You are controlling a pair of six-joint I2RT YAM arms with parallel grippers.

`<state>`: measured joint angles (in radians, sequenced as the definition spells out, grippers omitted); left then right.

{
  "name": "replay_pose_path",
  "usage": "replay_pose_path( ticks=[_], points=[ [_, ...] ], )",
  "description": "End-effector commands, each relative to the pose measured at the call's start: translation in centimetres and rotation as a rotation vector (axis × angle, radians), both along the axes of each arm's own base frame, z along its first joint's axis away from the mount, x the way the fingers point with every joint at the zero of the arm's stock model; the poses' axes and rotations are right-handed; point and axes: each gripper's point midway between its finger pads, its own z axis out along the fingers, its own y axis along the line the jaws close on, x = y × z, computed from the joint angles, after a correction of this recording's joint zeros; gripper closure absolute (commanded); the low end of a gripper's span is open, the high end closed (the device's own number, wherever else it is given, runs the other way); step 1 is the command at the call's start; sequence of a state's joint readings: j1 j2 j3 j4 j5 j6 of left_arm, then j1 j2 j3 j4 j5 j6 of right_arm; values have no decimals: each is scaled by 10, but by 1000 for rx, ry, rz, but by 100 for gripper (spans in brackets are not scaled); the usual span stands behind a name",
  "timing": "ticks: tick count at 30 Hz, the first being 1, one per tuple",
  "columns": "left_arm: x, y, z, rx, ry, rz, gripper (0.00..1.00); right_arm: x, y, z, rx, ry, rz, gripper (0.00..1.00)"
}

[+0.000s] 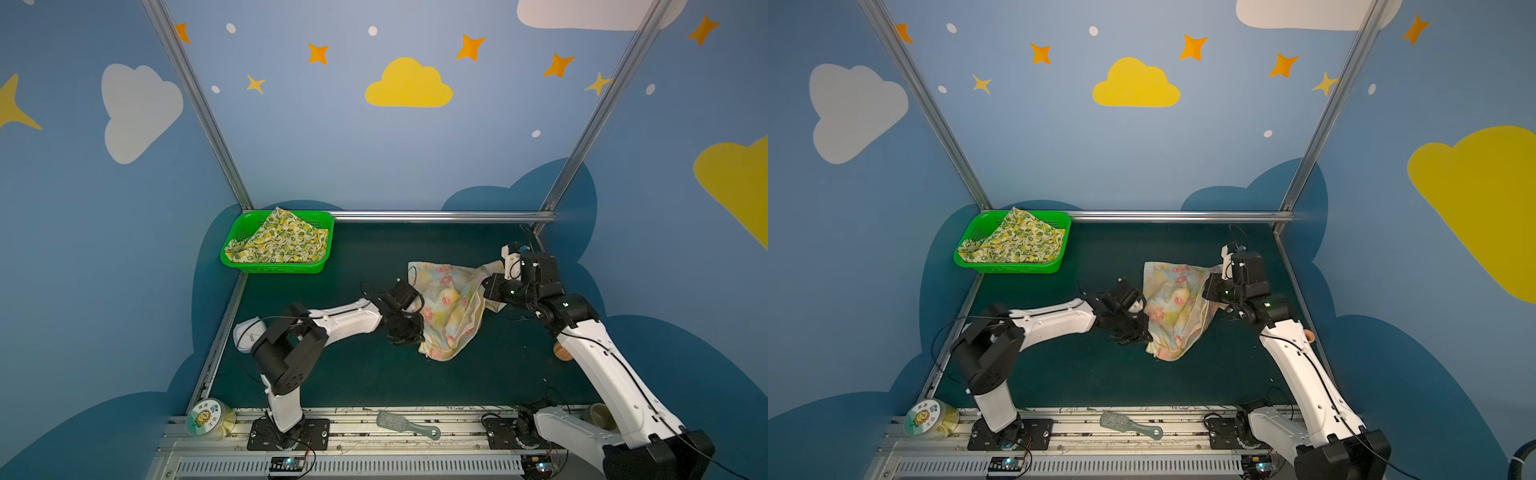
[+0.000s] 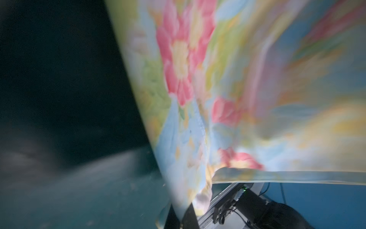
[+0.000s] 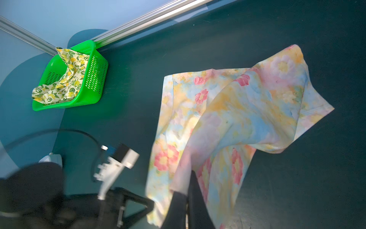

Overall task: Fold and stack skirts
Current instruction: Flatten out the skirt at the center of the table.

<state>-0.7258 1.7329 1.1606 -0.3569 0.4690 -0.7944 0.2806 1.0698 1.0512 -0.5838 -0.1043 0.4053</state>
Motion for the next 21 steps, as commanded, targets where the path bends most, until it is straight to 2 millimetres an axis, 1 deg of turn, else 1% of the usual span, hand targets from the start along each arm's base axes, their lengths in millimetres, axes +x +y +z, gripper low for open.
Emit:
replay_pose_path(
  ticks=[1, 3, 5, 9, 11, 13, 16, 18, 21],
  points=[
    [35, 46, 64, 26, -176, 59, 96, -3, -9, 25, -31, -56, -11, 100],
    [48, 67, 94, 5, -239, 104, 96, -7, -10, 31, -25, -62, -11, 100],
    [54, 84, 118, -10, -280, 145, 96, -13, -8, 36, -4, -66, -2, 100],
    [62, 114, 157, -38, -349, 236, 96, -26, 5, 52, 67, -57, 64, 100],
    [68, 127, 173, -59, -392, 282, 96, -25, 7, 54, 73, -52, 71, 100],
    [75, 136, 187, -81, -436, 311, 96, -18, 6, 55, 59, -48, 61, 100],
    [93, 145, 201, -98, -449, 325, 96, -2, 9, 58, 48, -45, 66, 100],
    [110, 147, 204, -94, -443, 322, 96, 14, 12, 62, 42, -55, 68, 100],
    [141, 144, 215, -123, -453, 309, 96, 44, 13, 69, 34, -70, 64, 100]
  ],
)
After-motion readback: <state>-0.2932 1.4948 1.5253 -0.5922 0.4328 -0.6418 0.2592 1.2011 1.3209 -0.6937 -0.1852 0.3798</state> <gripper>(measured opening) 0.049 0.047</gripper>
